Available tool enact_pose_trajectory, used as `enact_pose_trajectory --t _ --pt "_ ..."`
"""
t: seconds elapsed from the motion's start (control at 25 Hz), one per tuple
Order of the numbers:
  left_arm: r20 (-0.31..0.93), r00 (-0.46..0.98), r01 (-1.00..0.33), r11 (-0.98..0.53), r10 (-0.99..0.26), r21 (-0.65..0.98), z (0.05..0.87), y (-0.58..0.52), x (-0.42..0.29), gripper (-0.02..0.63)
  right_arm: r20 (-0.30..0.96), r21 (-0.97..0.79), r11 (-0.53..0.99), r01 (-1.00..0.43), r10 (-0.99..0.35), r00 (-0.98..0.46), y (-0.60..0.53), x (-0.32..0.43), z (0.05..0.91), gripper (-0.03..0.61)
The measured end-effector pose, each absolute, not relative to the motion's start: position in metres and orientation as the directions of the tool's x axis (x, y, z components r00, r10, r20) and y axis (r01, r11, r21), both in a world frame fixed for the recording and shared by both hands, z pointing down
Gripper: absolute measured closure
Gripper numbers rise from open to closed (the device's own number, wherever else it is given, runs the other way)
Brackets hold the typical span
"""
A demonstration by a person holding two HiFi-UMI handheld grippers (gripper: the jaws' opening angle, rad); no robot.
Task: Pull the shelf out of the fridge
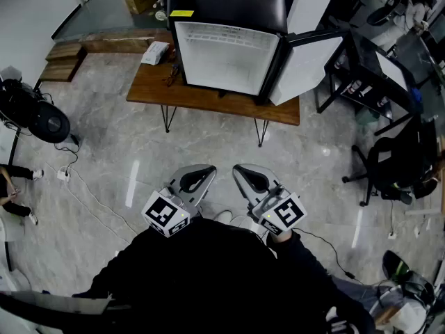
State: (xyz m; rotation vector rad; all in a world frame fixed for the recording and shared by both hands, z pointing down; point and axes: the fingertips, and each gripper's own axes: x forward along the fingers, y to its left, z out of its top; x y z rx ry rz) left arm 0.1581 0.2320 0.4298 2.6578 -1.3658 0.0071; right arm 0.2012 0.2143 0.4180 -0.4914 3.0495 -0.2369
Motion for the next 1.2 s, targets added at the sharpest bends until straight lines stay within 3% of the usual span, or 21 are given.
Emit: enact_pose_trajectory --t 0.72,1.2 --pt "0.092 0.58 -0.814 -0.57 -0.81 0.109 0.42 0.222 0.149 0.607 -0.058 -0.183 0.928 -0.325 -0.34 -0.939 0.204 0.195 0.412 0.571" --pt "0.071 0.617 -0.784 -0.605 -0.784 0.14 0.422 0.143 0.092 0.606 -0.025 -0.204 0.901 -0.384 -0.397 -0.918 0.134 0.14 0.418 0.571"
